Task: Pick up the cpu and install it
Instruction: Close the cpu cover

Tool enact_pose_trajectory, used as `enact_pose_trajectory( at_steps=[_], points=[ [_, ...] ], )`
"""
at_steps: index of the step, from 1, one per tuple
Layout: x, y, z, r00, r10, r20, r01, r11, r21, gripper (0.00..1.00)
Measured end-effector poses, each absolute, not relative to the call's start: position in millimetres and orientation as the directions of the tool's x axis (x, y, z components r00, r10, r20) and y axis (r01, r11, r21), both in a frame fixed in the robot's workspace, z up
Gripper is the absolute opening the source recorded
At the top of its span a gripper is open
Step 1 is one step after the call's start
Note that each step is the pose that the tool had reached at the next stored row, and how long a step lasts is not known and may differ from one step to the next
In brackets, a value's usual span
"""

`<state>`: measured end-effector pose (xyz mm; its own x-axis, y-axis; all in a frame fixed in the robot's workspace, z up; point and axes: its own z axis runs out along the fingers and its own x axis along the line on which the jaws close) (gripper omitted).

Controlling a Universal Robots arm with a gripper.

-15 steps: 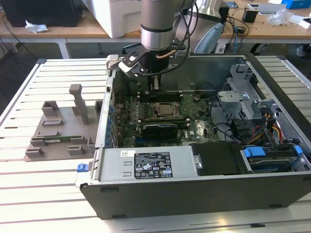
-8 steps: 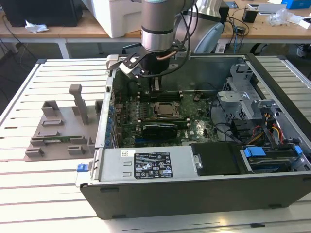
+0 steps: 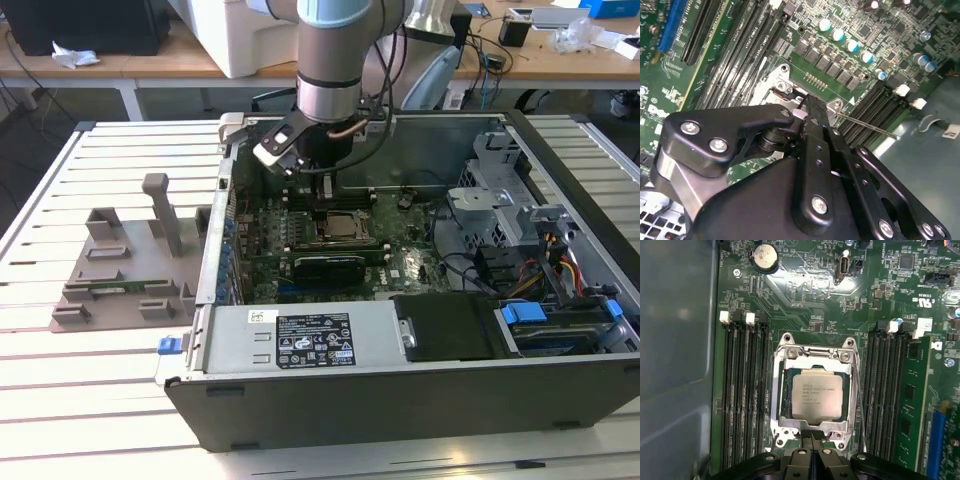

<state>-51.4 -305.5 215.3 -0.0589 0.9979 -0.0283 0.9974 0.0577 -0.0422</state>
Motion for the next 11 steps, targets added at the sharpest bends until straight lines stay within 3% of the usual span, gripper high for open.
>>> enact_pose_trajectory(
  at_steps=[11],
  points=[
    [-46.4,-305.5,208.6,-0.059,0.998,-0.028,0.997,0.058,-0.042,0.11]
  ],
)
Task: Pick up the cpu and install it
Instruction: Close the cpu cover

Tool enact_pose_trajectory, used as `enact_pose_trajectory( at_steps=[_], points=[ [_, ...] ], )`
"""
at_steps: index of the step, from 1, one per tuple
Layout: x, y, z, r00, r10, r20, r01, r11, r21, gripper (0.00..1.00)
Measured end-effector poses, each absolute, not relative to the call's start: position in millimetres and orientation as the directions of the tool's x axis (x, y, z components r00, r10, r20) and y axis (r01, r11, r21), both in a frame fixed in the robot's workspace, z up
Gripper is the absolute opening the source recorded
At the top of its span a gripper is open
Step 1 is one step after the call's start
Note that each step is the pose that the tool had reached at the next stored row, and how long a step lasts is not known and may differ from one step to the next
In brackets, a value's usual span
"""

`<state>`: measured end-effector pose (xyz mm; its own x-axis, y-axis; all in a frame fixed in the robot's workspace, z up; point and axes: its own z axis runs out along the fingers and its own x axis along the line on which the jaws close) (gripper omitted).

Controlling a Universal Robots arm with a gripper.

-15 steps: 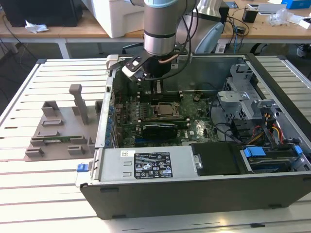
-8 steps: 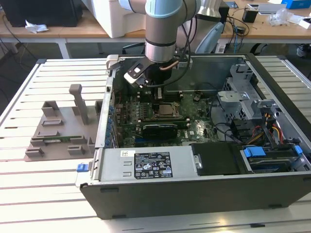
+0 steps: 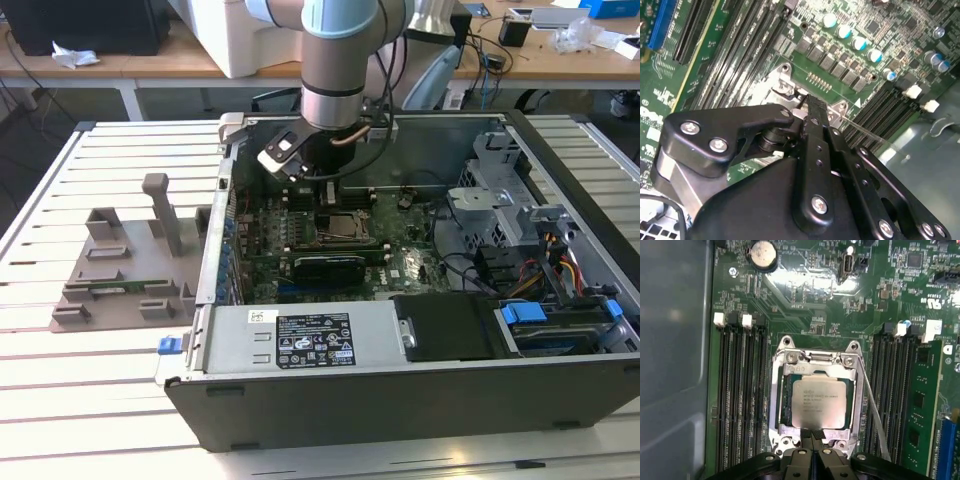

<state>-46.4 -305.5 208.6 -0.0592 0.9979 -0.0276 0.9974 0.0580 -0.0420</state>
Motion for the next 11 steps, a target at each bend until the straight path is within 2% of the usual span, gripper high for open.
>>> enact_pose_trajectory(
  at_steps=[11],
  points=[
    [-49.0,-306.0,207.5,-0.062,0.998,-0.028,0.997,0.061,-0.041,0.11]
  ],
)
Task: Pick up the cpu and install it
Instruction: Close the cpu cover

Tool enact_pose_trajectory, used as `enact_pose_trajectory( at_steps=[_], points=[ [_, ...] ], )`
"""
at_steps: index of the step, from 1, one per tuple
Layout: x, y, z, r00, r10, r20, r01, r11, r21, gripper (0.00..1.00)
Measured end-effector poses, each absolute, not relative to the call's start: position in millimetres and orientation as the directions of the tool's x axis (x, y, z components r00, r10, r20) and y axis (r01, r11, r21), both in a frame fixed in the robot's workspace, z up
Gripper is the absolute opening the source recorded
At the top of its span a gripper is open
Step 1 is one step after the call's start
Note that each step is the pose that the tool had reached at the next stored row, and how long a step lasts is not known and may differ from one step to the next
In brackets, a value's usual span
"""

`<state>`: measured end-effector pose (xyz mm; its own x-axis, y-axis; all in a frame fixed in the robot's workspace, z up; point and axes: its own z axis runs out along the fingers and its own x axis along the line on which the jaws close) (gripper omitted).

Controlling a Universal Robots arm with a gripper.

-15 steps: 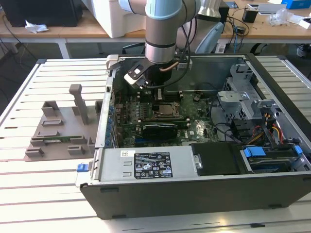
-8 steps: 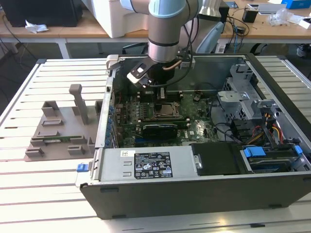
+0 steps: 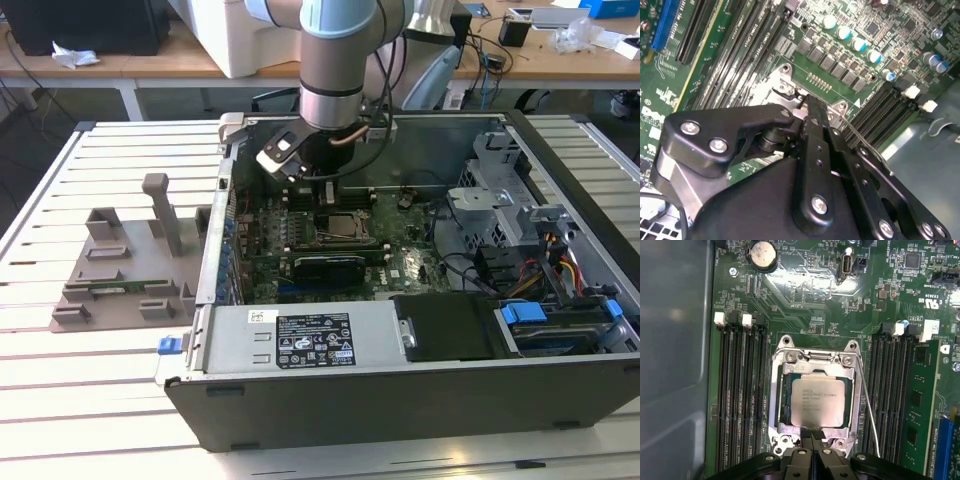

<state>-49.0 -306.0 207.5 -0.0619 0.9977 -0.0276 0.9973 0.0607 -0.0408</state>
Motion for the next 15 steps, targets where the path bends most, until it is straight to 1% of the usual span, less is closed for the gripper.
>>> enact_pose_trajectory(
  at_steps=[12,14,15],
  points=[
    [-43.4,-306.0,205.6,-0.071,0.997,-0.027,0.997,0.07,-0.041,0.11],
    [-38.4,-306.0,212.6,-0.073,0.997,-0.027,0.997,0.072,-0.041,0.11],
    [-38.1,-306.0,224.8,-0.073,0.997,-0.027,0.997,0.072,-0.041,0.11]
  ],
)
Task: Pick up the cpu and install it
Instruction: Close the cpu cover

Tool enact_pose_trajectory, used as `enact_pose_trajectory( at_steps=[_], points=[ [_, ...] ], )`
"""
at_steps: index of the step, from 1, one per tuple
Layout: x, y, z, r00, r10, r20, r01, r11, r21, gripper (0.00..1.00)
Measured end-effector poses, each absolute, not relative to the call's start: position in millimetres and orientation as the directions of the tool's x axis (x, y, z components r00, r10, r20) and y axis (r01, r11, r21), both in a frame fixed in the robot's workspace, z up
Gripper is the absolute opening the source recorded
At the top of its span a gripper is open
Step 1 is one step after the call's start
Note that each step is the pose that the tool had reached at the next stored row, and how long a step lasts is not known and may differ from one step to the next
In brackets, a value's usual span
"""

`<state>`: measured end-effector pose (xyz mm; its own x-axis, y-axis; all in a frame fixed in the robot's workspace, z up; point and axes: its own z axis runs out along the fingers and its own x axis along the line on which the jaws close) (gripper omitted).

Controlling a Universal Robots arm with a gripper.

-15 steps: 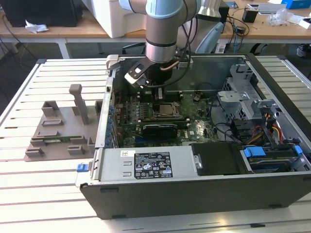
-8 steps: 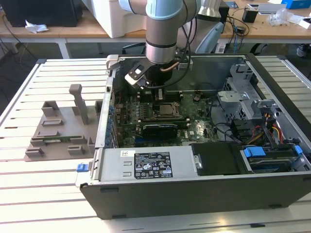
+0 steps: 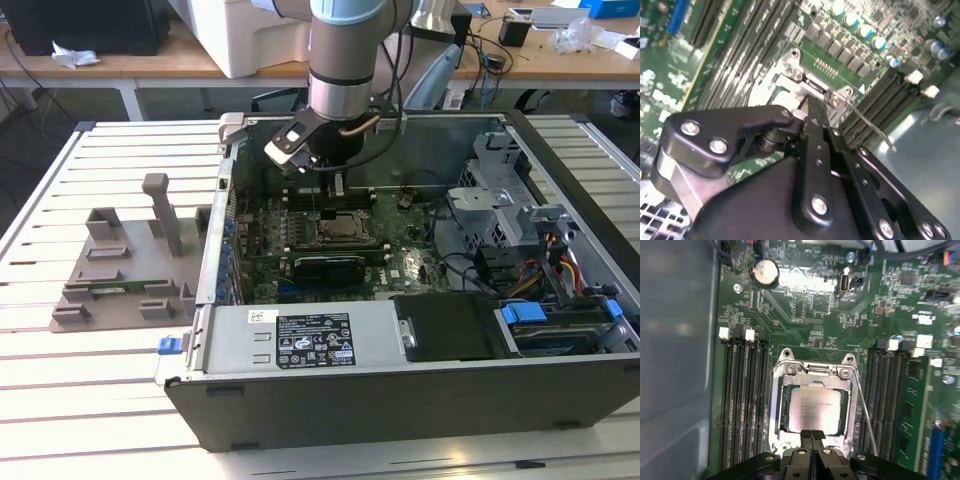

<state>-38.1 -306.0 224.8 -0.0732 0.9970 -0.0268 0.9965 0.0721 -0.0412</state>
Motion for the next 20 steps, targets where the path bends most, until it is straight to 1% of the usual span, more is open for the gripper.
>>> enact_pose_trajectory(
  at_steps=[2,6,8,14,20],
  points=[
    [-34.9,-306.0,228.4,-0.073,0.997,-0.026,0.996,0.072,-0.047,0.11],
    [-22.4,-306.1,228.8,-0.074,0.997,-0.022,0.994,0.072,-0.076,0.11],
    [-21.6,-306.0,232.9,-0.074,0.997,-0.022,0.994,0.072,-0.077,0.11],
    [-21.6,-306.0,260.1,-0.074,0.997,-0.022,0.994,0.072,-0.077,0.11],
    [-21.6,-306.0,263.6,-0.074,0.997,-0.021,0.994,0.072,-0.077,0.11]
  ],
)
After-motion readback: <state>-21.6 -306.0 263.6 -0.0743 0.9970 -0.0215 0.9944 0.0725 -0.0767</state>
